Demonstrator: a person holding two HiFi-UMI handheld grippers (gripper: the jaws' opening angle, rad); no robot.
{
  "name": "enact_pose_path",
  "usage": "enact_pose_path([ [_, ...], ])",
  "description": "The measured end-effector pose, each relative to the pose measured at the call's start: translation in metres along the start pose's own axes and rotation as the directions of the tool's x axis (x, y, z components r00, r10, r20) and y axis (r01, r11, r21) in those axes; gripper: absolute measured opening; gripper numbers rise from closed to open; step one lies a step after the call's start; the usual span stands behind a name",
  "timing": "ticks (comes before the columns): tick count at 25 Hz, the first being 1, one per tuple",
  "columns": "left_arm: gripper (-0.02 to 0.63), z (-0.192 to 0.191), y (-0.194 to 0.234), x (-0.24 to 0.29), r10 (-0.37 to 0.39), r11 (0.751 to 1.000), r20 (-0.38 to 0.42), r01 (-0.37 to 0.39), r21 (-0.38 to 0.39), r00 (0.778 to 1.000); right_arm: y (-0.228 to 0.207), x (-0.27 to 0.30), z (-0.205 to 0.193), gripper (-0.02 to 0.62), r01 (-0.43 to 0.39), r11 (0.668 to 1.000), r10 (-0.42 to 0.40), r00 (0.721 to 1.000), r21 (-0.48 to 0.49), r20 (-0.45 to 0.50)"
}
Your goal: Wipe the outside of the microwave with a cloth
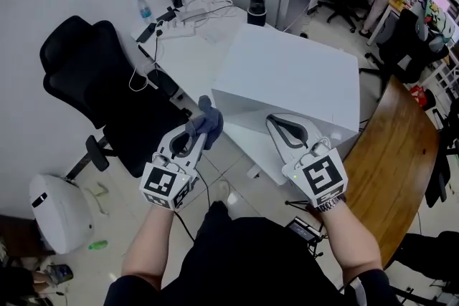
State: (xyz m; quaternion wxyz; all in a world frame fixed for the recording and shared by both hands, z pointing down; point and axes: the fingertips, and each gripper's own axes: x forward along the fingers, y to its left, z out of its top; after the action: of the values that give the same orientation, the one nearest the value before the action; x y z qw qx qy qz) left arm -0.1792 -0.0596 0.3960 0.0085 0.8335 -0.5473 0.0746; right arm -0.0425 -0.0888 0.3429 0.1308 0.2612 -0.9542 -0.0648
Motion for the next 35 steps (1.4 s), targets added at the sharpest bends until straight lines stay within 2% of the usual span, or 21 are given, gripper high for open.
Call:
enact_pose_path([
  [5,0.063,-0.035,0.056,0.022,0.04,0.999,-0.044,-0.041,-0.014,0.998,-0.016,0.043,0.001,0.002,0.043,0.999,-0.043,0.999,-0.003,-0.009],
  [8,0.063,-0.054,0.077,0.039,0.032,0.999,-0.071,-0.033,-0.016,0.997,-0.027,0.062,0.005,0.002,0.084,0.996,-0.084,0.996,0.024,-0.011],
  [15,0.063,-0.09,0.093,0.087,-0.085,0.996,-0.13,0.089,0.02,0.988,-0.059,0.095,0.011,0.002,0.173,0.984,-0.172,0.985,0.038,-0.022],
  [23,0.063,-0.115,0.095,0.131,-0.227,0.974,-0.16,0.228,-0.013,0.961,-0.086,0.115,0.006,0.002,0.259,0.965,-0.257,0.964,0.029,-0.067],
  [30,0.063,-0.124,0.104,0.17,-0.292,0.956,-0.176,0.291,-0.03,0.94,-0.104,0.122,0.008,0.002,0.313,0.949,-0.309,0.948,0.046,-0.074],
  [35,0.063,-0.124,0.113,0.198,-0.307,0.952,-0.172,0.303,-0.046,0.936,-0.114,0.123,0.007,0.002,0.34,0.938,-0.335,0.939,0.058,-0.08],
])
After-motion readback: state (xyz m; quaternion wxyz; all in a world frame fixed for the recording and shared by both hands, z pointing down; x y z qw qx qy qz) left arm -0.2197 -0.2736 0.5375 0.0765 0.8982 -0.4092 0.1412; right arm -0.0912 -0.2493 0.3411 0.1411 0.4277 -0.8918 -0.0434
